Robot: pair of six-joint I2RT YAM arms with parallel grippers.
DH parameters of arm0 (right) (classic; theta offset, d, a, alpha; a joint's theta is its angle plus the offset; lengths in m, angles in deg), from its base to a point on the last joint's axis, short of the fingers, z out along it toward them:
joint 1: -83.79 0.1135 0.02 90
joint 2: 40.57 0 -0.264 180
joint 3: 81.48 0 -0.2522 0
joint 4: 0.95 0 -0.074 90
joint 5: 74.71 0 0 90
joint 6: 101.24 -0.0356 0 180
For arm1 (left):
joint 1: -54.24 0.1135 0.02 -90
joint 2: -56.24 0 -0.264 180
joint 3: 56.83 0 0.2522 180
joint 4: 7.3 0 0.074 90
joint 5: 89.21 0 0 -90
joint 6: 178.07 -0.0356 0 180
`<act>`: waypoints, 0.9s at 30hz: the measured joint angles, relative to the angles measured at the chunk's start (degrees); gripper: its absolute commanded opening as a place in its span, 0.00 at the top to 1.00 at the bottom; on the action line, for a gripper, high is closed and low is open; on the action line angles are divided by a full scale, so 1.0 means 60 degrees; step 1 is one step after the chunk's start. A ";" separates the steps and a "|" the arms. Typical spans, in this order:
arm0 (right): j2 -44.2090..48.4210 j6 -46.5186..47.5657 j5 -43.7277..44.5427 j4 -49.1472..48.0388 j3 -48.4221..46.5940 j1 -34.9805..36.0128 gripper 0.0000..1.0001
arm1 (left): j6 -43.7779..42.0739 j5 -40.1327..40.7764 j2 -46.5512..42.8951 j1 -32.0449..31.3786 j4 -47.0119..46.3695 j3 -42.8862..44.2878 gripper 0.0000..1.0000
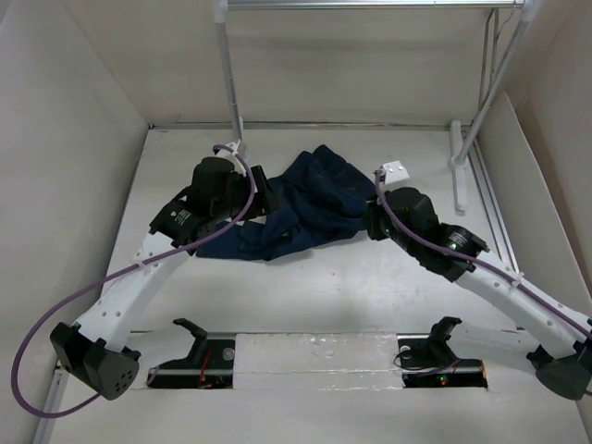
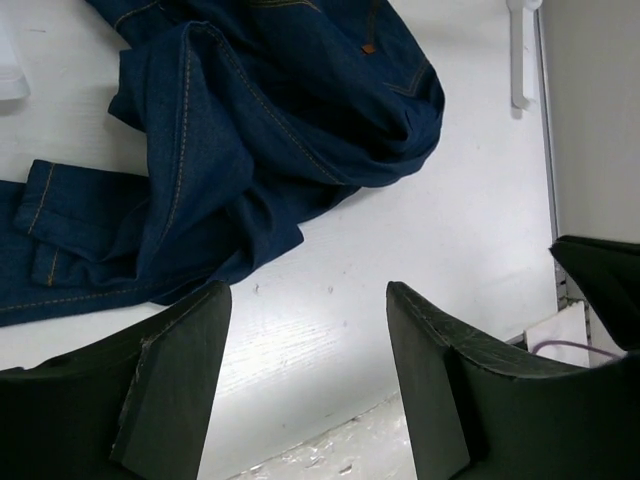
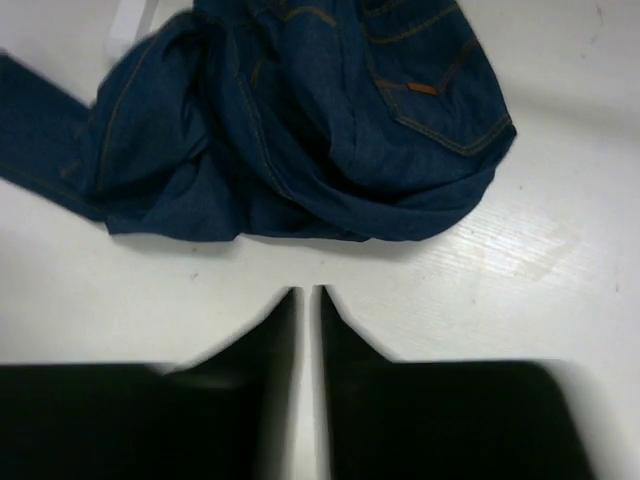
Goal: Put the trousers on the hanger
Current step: Flatten out the trousers at the center of the board.
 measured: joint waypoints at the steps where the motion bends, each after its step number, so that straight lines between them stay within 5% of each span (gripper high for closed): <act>1: -0.0215 0.0102 -0.0135 -0.0120 -0.0022 -0.0018 1.00 | 0.0033 0.0062 0.0018 0.0000 0.0000 0.0000 0.41; 4: -0.1260 0.0481 -0.0616 -0.0444 -0.0310 -0.0055 1.00 | 0.0204 0.0506 0.0040 -0.0004 0.0018 -0.0004 0.37; 5: -0.2204 0.0801 -0.0860 -0.0747 -0.0692 -0.0055 0.88 | 0.0321 0.0769 0.0040 0.0015 0.0029 -0.0015 0.35; 6: -0.2240 0.0809 -0.0871 -0.0769 -0.0707 -0.0055 0.88 | 0.0474 0.1075 0.0033 0.0073 0.0087 -0.0051 0.35; 7: -0.2656 0.0987 -0.0933 -0.0798 -0.0914 -0.0066 0.80 | 0.0579 0.1060 0.0044 0.0310 0.0044 -0.0142 0.35; 8: -0.3064 0.1122 -0.0958 -0.0776 -0.1228 -0.0076 0.59 | 0.0674 0.0998 0.0040 0.0688 -0.0007 -0.0324 0.35; 11: -0.4568 0.1588 -0.1151 -0.1137 -0.2426 -0.0302 0.27 | 0.0933 -0.0219 0.0164 0.3257 -0.0736 -0.1515 0.41; 12: -0.4972 0.1734 -0.1188 -0.1257 -0.2736 -0.0430 0.27 | 0.0965 -0.0576 0.0361 0.4222 -0.0958 -0.1956 0.41; 14: -0.5603 0.1974 -0.1362 -0.1468 -0.3115 -0.0776 0.27 | 0.0976 -0.0783 0.0958 0.5344 -0.1045 -0.2535 0.38; 16: -0.6036 0.2091 -0.1581 -0.1570 -0.3322 -0.1133 0.27 | 0.0845 -0.1013 0.1457 0.5224 -0.0925 -0.2656 0.33; 23: -0.7395 0.2371 -0.2444 -0.1657 -0.3512 -0.2007 0.34 | 0.0095 -0.1348 0.1803 0.2320 -0.1683 -0.2175 0.28; 25: -0.7879 0.2481 -0.2758 -0.1625 -0.3763 -0.2124 0.52 | -0.0040 -0.1494 0.2116 0.2186 -0.2091 -0.2149 0.28; 26: -0.8083 0.2561 -0.2896 -0.1585 -0.3905 -0.2146 0.81 | -0.0102 -0.1574 0.2346 0.2189 -0.2237 -0.2153 0.28; 27: -0.8276 0.2663 -0.3024 -0.1574 -0.4033 -0.2178 0.93 | -0.0178 -0.1617 0.2626 0.2175 -0.2364 -0.2153 0.28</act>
